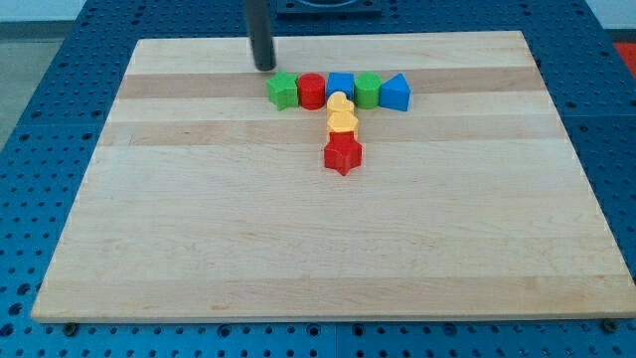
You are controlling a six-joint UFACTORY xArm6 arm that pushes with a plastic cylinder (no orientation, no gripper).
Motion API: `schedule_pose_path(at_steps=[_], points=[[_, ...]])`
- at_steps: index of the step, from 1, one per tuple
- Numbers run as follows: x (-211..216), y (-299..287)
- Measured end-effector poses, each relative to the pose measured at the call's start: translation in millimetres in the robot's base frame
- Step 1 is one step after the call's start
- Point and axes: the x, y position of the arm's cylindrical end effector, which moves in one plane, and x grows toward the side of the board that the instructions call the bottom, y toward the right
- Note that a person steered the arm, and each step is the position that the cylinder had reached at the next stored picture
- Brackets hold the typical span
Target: Nudge the red circle to down
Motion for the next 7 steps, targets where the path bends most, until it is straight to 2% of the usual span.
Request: schedule_pose_path(at_steps=[1, 2, 4, 7], points=[[2.0, 43.2], [9.6, 51.5], [36.3, 51.6], [53.7, 41.2]])
